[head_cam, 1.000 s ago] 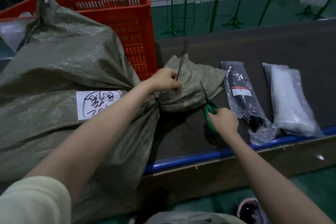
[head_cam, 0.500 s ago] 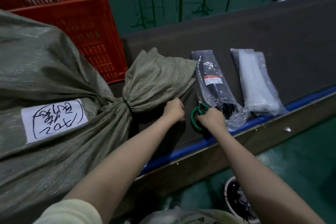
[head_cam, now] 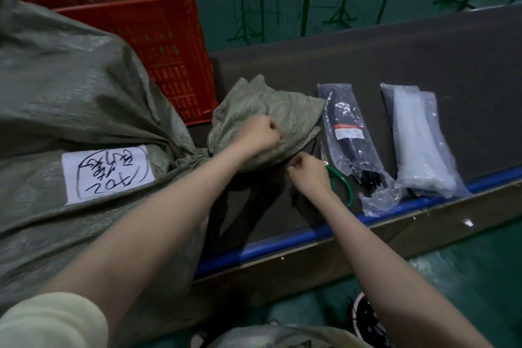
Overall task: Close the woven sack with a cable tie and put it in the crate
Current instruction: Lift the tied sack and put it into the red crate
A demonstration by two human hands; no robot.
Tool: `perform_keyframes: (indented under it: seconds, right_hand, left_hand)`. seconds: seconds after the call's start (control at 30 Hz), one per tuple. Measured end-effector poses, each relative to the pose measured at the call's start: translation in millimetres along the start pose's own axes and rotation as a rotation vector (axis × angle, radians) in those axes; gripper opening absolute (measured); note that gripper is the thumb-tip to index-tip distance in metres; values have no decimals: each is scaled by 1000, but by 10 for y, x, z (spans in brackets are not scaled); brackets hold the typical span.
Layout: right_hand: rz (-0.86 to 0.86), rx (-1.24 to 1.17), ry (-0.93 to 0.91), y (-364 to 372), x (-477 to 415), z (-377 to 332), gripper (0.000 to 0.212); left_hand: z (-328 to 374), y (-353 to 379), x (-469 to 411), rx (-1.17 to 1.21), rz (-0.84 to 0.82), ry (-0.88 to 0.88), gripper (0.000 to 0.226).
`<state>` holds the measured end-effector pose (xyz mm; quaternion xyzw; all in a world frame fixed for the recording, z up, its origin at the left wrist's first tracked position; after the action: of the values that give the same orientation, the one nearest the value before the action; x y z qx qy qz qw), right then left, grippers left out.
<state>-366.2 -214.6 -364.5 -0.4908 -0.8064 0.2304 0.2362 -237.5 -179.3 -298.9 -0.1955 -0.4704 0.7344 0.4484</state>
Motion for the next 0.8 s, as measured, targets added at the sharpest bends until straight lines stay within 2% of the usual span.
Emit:
perform_keyframes:
  seconds: [0.07, 0.13, 0.17, 0.23, 0.3, 0.37, 0.47, 0.53, 0.63, 0.7, 0.8]
  right_hand:
    - [-91, -52, -20, 206, 42, -205, 23]
    - [-311, -118, 41, 539, 121, -348, 38]
    - [-453, -159, 99, 736, 193, -393, 53]
    - [-682, -239, 183, 1058, 400, -523, 92]
    - [-749, -338, 193, 1225, 481, -604, 112]
    - [-720, -467, 195, 1293, 499, -731, 103]
    - [-629, -686, 199, 1302, 471, -940, 73]
    - [-584, -836, 200, 1281, 506, -1111, 65]
    - [-422, -763, 133, 1332, 483, -1275, 68]
    - [-326, -709, 97, 1379, 440, -1387, 53]
    - [-296, -700, -2, 1370, 318, -1693, 27]
  left_hand:
    - [-172, -451, 3, -88, 155, -17, 25]
    - [-402, -802, 34, -251, 236, -45, 26]
    - [-536, -901, 39, -377, 216, -70, 26]
    - [-879, -979, 73, -722, 62, -144, 36]
    - [-1181, -990, 115, -930, -119, -197, 49]
    - [-1346, -1010, 178, -990, -220, -195, 54]
    - [-1352, -1084, 275, -997, -239, -189, 60]
    - [-1317, -1108, 311, -1014, -240, -181, 62]
    - [-1288, -1307, 313, -928, -121, -156, 53]
    - [-1273, -1616, 331, -786, 31, -147, 48]
    - [-1273, -2142, 415, -585, 219, -160, 43]
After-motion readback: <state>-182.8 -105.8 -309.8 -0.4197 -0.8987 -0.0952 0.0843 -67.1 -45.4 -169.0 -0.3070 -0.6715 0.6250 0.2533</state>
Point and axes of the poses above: each hand's wrist, its own x-axis away from the middle knuckle, its own y-axis out of the palm, z = x × y, the point moved 8 cm from there along -x, towards the middle knuckle, and after that the axes turned 11 degrees about -x, right-handed, at the moved point
